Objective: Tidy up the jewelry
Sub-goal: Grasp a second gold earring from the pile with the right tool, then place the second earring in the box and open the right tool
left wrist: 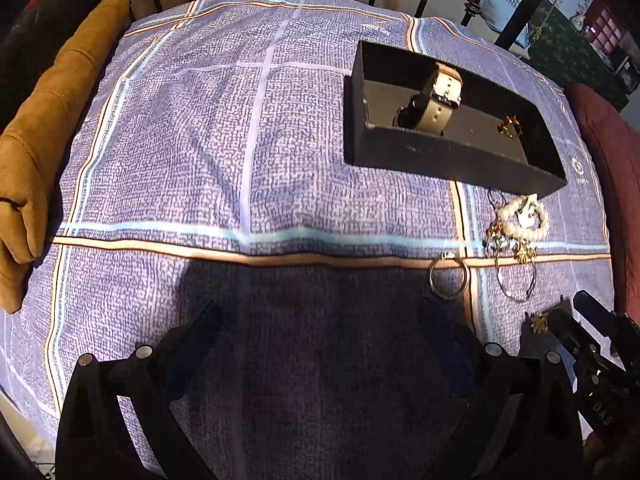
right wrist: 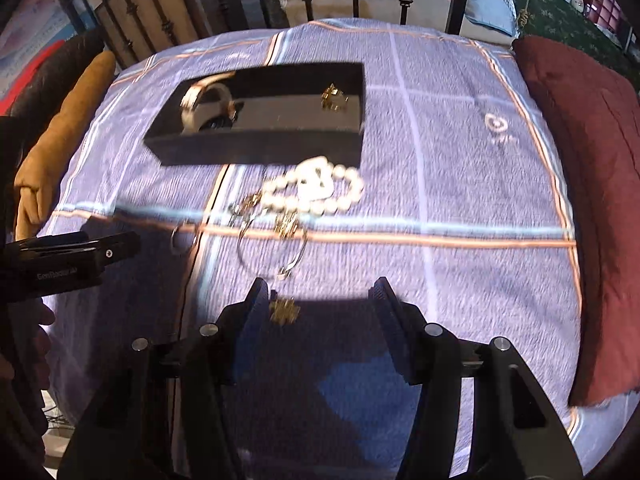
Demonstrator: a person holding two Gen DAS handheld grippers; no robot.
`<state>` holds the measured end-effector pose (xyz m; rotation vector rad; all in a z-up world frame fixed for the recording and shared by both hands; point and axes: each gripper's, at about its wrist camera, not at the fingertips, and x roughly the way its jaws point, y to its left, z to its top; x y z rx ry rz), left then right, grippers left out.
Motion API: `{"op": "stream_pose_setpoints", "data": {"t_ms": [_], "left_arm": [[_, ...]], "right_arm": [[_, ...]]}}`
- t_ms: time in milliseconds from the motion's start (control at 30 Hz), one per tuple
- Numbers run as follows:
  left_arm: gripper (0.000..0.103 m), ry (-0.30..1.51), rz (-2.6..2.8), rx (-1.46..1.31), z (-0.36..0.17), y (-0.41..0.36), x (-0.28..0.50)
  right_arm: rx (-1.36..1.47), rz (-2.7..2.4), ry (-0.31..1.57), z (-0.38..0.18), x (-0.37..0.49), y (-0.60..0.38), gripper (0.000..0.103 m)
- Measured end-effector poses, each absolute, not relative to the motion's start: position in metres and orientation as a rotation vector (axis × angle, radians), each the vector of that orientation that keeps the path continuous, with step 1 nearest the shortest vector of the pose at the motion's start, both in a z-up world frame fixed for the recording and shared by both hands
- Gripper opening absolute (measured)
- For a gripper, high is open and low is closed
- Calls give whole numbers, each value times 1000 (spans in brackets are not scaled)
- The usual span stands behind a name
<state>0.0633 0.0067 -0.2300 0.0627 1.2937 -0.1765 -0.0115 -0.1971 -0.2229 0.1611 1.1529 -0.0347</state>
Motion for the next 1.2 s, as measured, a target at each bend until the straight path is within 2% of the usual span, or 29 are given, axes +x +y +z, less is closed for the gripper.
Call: {"op": "stream_pose_setpoints", "data": {"t_ms": [233, 300, 333, 367, 400, 433, 467, 500, 700, 933, 1200], "left_arm": [[97, 1253, -202, 193, -245, -8, 40], [95, 1255, -197, 183, -247, -6, 40], [91, 1255, -191, 185, -246, -6, 40], [76, 1255, -190, 188, -243, -7, 41], [56, 1252, -190, 188, -239, -7, 42], [43, 1249, -196, 183, -233, -8, 43], [16, 1258, -209, 169, -228, -9, 46], [3, 1270, -207, 169, -224, -10, 48], [0, 1291, -221, 98, -205, -5, 69], [0, 1191, -277, 56, -161, -26, 102], [0, 1113, -313, 43, -141, -57, 157]], "right_arm": [[116, -3, 1136, -235, -12, -174, 54], [83, -4, 1154, -244, -9, -168, 42], [70, 0, 1137, -243, -10, -166, 29], [67, 10, 1142, -242, -9, -165, 18], [81, 15, 1142, -239, -9, -166, 18], [109, 27, 1137, -236, -10, -168, 18], [130, 32, 1128, -230, -11, -170, 18], [132, 33, 1115, -224, -12, -171, 18], [148, 35, 1028, -186, -5, -178, 18], [172, 52, 929, -152, 32, -189, 18], [149, 49, 905, -152, 88, -198, 18]]}}
